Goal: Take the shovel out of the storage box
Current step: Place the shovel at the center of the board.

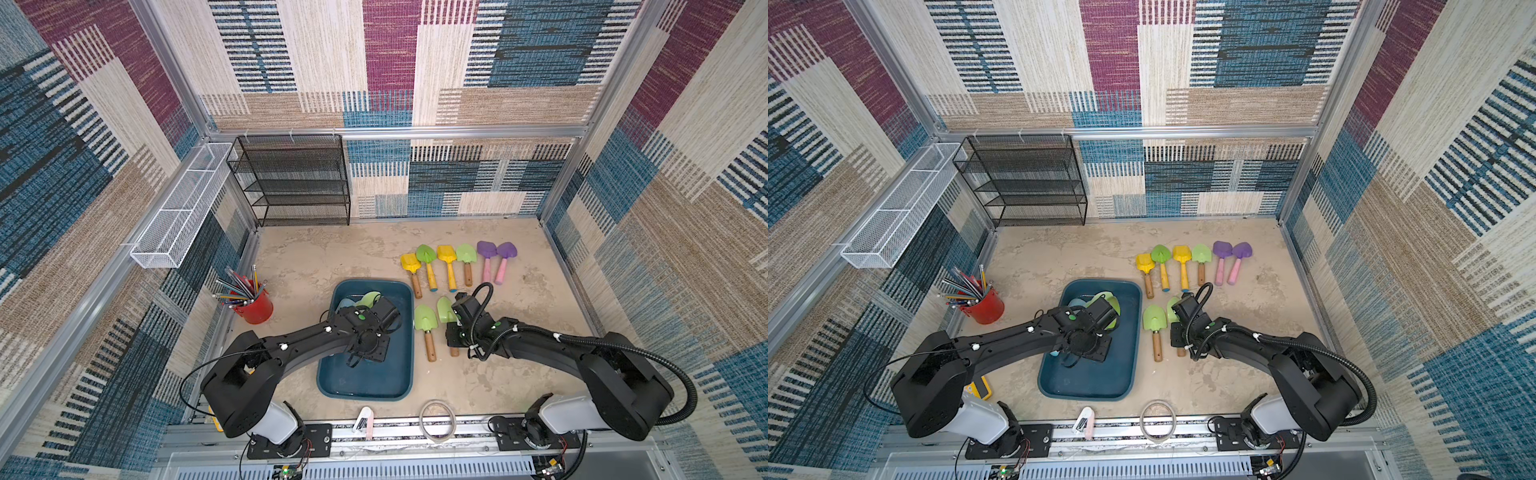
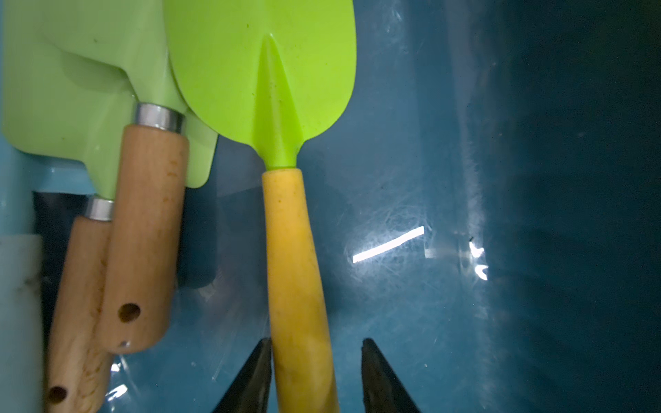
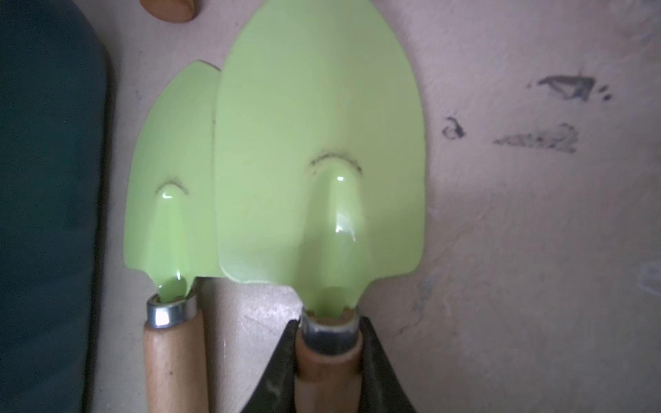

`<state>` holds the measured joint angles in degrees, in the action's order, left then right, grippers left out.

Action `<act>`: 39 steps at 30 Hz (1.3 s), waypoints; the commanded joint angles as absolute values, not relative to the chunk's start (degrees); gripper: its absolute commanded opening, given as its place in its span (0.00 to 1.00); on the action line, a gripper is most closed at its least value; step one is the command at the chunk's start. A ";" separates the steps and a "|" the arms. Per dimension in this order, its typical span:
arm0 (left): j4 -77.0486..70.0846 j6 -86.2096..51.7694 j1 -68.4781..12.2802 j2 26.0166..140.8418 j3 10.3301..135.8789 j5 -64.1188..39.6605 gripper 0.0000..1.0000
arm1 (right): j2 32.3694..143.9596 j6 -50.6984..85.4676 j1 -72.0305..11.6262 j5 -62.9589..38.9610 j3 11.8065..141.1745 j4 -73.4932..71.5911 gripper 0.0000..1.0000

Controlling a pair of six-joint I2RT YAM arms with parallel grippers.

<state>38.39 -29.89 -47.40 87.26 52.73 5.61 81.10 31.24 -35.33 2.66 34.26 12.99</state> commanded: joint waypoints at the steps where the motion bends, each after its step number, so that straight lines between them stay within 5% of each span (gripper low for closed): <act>1: 37.95 -30.33 -47.63 87.50 52.76 5.06 0.44 | 81.80 31.38 -35.42 4.65 33.86 14.15 0.20; 28: 37.97 -30.67 -48.25 85.60 51.57 5.65 0.44 | 83.11 32.34 -35.35 6.86 34.17 15.82 0.32; 39: 38.23 -30.50 -48.25 86.39 51.64 5.74 0.43 | 75.49 32.25 -35.51 4.76 35.70 16.90 0.36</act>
<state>38.30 -30.06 -48.27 86.08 51.44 5.61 77.19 31.51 -35.42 4.49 34.79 15.64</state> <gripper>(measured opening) 0.436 0.357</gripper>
